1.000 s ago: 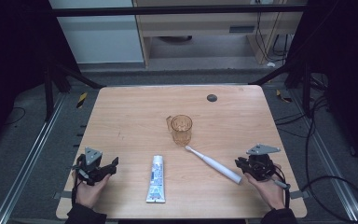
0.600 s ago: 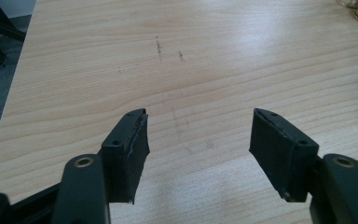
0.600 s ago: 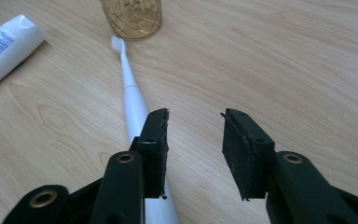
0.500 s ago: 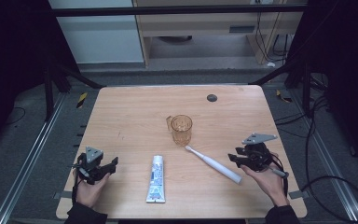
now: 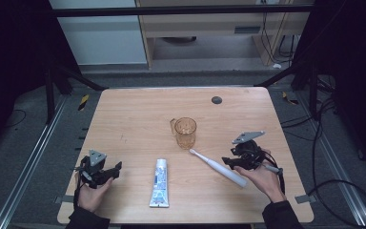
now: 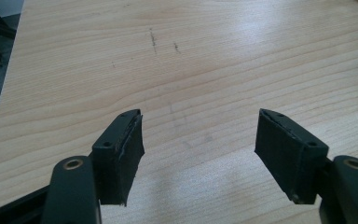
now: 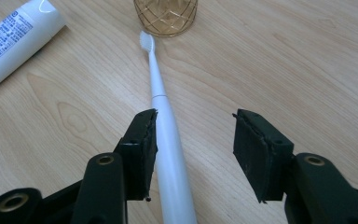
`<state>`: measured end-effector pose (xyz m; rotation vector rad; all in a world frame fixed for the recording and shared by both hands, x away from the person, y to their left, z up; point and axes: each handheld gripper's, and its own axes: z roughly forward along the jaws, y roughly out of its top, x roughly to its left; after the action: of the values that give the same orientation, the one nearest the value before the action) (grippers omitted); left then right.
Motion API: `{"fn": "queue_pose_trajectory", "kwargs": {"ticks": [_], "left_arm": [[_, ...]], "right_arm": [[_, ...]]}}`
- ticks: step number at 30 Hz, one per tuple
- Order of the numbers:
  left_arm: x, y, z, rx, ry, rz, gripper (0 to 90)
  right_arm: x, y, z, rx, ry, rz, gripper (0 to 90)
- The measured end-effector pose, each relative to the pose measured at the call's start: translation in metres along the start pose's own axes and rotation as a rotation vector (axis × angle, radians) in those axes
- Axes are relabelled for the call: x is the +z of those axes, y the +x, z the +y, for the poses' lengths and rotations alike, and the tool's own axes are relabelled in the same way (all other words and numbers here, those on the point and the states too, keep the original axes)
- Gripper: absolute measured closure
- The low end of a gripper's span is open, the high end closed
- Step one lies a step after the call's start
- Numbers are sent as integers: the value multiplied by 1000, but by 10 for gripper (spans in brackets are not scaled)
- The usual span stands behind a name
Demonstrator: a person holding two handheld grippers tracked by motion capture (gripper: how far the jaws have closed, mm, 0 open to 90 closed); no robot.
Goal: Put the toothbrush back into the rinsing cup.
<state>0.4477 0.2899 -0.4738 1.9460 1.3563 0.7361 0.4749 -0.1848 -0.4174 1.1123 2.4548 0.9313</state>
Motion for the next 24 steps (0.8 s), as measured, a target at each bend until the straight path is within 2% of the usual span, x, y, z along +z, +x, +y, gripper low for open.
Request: {"fn": "queue_pose_trajectory", "kwargs": {"ticks": [20,21,24], "left_arm": [[3,-1,0,18,13,-3,301],[4,-1,0,21,12,-4,300],[3,-1,0,23,9,-5,296]], "right_arm": [[24,15,21,-72,111,43,491],[28,17,21,-74,135,45,493],[33,18,21,-76,159,47,500]]}}
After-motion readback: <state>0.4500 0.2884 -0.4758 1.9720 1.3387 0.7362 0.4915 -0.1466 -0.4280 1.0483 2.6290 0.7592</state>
